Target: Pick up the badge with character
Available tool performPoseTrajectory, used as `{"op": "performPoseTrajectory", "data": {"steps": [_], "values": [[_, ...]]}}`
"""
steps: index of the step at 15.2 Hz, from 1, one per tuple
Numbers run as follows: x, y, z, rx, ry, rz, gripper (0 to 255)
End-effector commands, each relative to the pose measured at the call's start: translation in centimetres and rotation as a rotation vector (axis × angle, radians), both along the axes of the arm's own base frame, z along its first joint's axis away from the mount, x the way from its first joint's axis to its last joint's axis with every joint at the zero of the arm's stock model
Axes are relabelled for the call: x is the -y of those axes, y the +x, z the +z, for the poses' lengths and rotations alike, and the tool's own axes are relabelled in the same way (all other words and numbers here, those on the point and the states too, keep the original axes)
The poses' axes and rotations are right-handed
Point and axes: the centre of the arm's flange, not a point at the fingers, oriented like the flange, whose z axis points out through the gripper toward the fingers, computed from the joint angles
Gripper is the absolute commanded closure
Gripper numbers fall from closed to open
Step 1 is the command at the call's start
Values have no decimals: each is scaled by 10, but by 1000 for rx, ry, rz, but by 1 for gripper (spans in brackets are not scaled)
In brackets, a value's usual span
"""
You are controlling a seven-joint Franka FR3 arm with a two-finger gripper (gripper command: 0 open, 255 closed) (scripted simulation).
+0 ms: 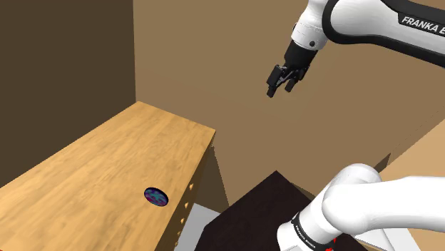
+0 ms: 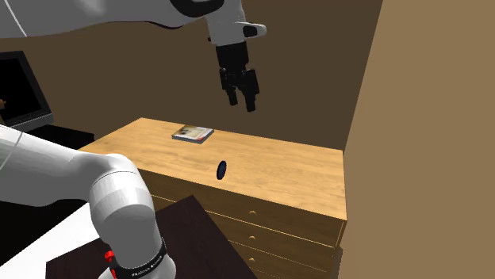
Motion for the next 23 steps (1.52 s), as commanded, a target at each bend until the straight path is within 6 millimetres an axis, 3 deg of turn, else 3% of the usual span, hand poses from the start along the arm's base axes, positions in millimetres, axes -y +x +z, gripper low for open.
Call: {"op": "performPoseTrajectory", "data": {"steps": [1, 12, 23], "values": [[0, 0, 0, 0, 0, 0, 0], [-73, 60, -105, -31, 30, 179, 0], [-158, 102, -209, -62, 60, 359, 0]]}}
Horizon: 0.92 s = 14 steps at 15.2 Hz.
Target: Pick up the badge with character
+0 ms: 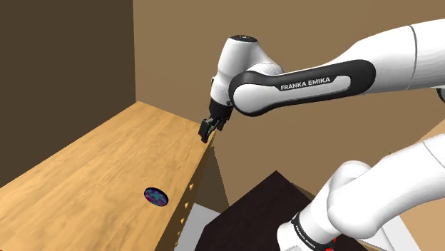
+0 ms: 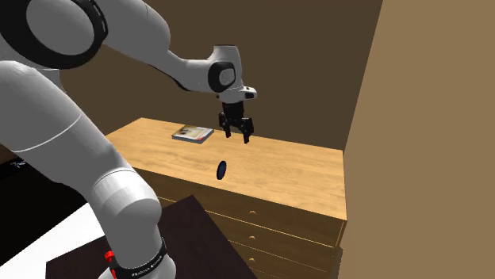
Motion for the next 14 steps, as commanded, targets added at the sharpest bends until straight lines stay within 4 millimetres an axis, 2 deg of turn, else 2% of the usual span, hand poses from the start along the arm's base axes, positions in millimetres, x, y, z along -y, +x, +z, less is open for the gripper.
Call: {"op": "performPoseTrajectory", "data": {"steps": [1, 14], "values": [[-19, 10, -19, -5, 7, 34, 0], [-132, 33, -140, -42, 42, 246, 0]]}}
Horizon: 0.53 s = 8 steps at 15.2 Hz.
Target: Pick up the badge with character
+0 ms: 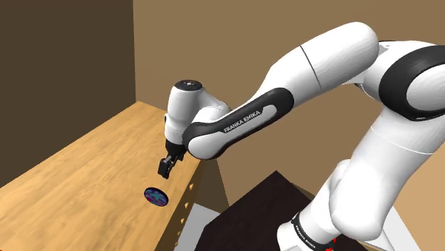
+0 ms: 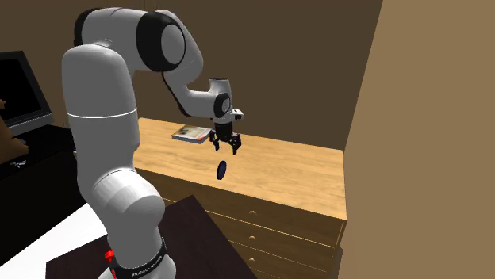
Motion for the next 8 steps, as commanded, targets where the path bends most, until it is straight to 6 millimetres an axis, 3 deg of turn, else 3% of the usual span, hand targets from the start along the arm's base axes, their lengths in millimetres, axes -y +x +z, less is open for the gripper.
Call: {"op": "performPoseTrajectory", "data": {"steps": [1, 5, 8], "values": [[-18, 5, -19, -5, 6, 33, 0], [-53, 5, -54, -16, 17, 97, 0], [-53, 5, -70, -16, 17, 97, 0]]}}
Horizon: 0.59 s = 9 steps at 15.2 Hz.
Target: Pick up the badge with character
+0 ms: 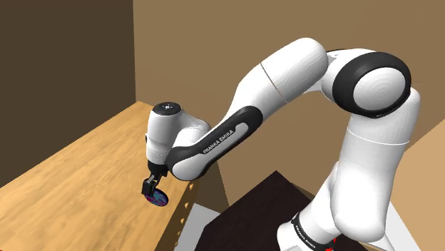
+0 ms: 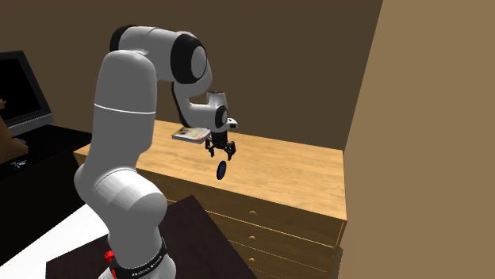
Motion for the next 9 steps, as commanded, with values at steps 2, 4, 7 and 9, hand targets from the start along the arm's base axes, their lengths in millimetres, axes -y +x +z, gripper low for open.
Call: {"op": "performPoseTrajectory", "data": {"steps": [2, 4, 7, 9], "values": [[-1, 0, -16, 0, 1, 2, 0], [-1, 0, -27, 0, 1, 2, 0], [-1, 0, -30, 0, 1, 2, 255], [-2, 0, -31, 0, 1, 2, 255]]}}
